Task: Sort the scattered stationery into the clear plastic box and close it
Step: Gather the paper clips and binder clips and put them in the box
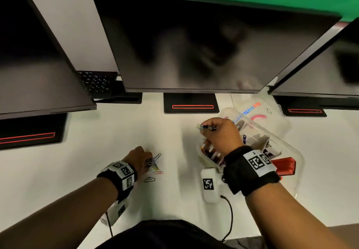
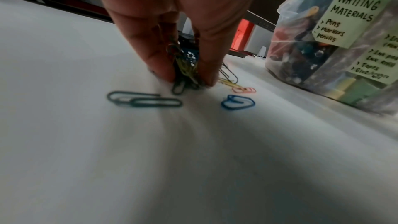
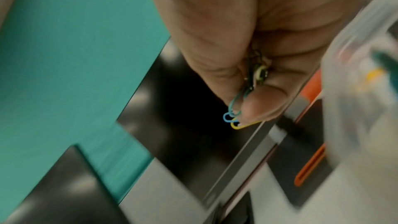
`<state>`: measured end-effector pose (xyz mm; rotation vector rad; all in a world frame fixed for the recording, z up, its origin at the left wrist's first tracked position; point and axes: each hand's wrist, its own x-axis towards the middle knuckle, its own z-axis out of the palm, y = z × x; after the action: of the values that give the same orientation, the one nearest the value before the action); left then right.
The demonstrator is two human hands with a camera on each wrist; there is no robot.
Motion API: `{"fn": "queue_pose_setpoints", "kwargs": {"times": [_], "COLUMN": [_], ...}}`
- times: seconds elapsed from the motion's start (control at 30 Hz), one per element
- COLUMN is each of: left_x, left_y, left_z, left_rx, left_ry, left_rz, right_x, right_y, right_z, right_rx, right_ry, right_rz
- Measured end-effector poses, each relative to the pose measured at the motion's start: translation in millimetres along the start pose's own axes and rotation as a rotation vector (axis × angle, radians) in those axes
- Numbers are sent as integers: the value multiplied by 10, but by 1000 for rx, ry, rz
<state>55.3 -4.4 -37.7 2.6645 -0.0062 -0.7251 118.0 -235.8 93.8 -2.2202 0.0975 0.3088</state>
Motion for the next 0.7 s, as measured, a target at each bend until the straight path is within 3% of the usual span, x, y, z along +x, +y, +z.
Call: {"fn": "queue_pose_setpoints", "kwargs": {"times": [0.1, 0.17, 0.43, 0.7], "left_x": [12, 9, -141, -235], "left_y": [62, 87, 264, 1089], "left_z": [-13, -43, -379, -933], "left_rx": [-32, -48, -109, -234], "left_ry": [-6, -11, 94, 224], "left_rz": [-24, -41, -51, 118], "right_x": [86, 111, 228, 169], "right_y": [301, 510, 759, 805], "right_z": [-475, -678, -871, -999], "right_rx": [-40, -118, -171, -19], "right_ry": [168, 203, 145, 145], "right_rz": [127, 200, 391, 364]}}
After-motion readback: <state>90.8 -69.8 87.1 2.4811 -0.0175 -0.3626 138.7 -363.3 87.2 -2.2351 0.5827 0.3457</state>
